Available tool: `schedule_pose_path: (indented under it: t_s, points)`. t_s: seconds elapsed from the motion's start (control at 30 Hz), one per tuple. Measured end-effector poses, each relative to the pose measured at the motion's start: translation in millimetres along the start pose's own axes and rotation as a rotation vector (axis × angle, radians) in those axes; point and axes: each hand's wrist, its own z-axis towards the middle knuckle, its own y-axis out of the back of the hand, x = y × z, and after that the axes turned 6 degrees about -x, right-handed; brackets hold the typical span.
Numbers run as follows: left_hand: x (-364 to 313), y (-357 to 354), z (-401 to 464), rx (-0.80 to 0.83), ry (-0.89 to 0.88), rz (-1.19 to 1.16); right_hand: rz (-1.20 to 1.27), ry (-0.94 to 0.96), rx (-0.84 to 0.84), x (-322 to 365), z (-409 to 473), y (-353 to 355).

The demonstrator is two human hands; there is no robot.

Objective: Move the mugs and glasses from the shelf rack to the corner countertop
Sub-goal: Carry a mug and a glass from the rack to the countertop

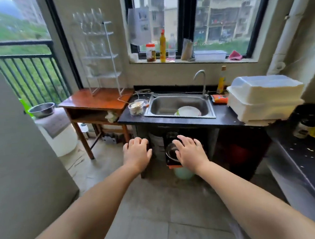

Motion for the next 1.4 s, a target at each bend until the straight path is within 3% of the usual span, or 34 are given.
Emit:
schedule_pose_path:
  t_s: [0.43,0.9,1.07,1.4]
  points:
    - [211,38,80,-0.094,0.317,-0.011,0.071,0.33,0.044,177,196,-42]
    - [329,31,311,-0.159,0.463,-0.021,0.185,0.346,-0.001,214,475,-83]
    - [357,14,382,-0.136,0.461,-0.045,0.154,0.353,0.002,217,543,-105]
    - [432,-27,552,-0.087,0.259,-0.162,0.117,0.219,-0.07,241,711,-144]
